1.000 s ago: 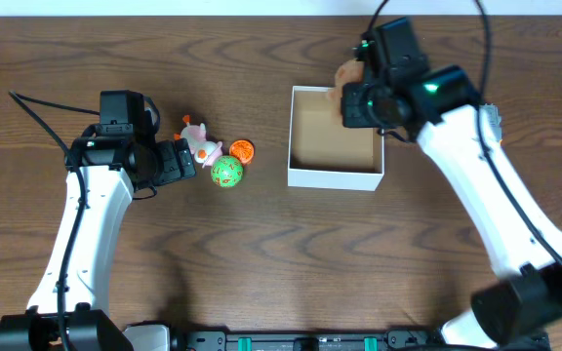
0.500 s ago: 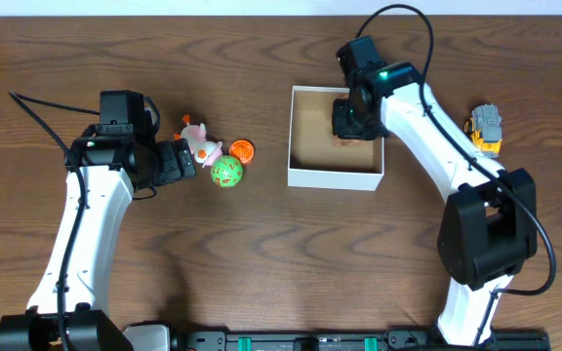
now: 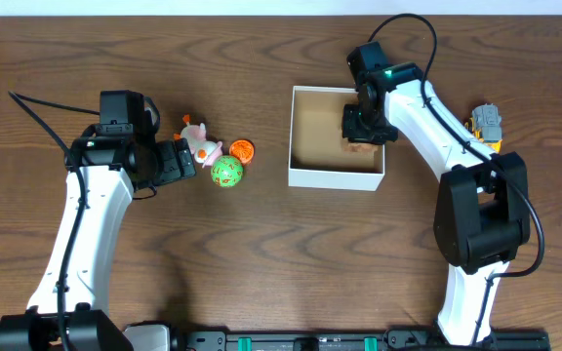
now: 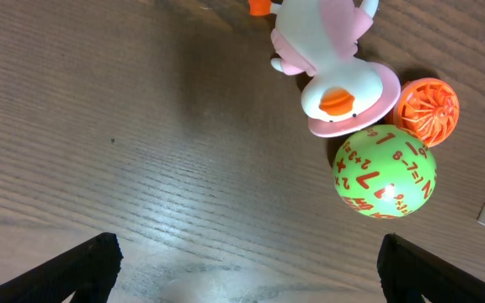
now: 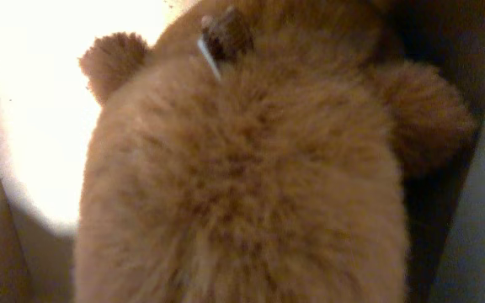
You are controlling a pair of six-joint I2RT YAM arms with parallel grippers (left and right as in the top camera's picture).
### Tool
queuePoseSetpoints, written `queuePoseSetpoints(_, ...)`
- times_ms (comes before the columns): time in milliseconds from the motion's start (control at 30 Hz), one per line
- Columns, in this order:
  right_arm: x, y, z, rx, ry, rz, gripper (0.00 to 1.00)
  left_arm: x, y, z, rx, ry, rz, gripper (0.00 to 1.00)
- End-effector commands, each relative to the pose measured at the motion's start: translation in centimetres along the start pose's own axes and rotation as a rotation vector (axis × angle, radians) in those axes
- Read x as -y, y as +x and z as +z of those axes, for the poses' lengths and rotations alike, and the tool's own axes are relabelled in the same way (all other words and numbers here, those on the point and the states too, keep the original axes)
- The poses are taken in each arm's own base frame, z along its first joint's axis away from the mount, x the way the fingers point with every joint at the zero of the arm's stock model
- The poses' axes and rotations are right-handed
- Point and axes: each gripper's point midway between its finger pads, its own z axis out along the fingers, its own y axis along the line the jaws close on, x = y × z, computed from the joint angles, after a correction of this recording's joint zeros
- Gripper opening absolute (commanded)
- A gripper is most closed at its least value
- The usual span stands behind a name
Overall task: Pack container
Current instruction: 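Carry the bear with the right gripper into the white box and release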
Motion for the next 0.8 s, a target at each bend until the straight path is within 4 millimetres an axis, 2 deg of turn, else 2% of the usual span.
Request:
queuePoseSetpoints(0,0.3,-0.3,0.3,0.014,0.025,-0.037,0.68,0.0,-0.4,-0.2,0.006,0.003,0.01,0.98)
queuePoseSetpoints(67,0.1,-0.7,0.0,0.026,0.02,-0.073,0.73,0.0,-0.4,-0.2,0.007,0.003,0.01,0.98)
queuePoseSetpoints(167,0.0,-1.1,-1.0,0.044,0.013,-0.101,0.75,0.0,-0.4,-0.2,0.007,0.003,0.01,0.98)
queuePoseSetpoints(300,-0.4,-1.9,-3.5,0.104,-0.009,-0.133,0.77,0.0,-0.4,-0.2,0.006,0.003,0.01,0.98)
queuePoseSetpoints(433,-0.7,-2.6,-7.1,0.187,-0.039,-0.143,0.79,0.0,-0.4,-0.2,0.007,0.003,0.01,0.98)
queuePoseSetpoints(600,-0.6,-3.5,-13.0,0.333,-0.082,-0.133,0.83,0.0,-0.4,-0.2,0.007,0.003,0.01,0.98)
queuePoseSetpoints(700,1.0,-3.8,-15.7,0.407,-0.044,-0.106,0.8,0.0,-0.4,-0.2,0.007,0.002,0.01,0.98)
queuePoseSetpoints(767,3.3,-4.2,-17.1,0.448,0.024,-0.065,0.8,0.0,-0.4,-0.2,0.006,0.002,0.01,0.98)
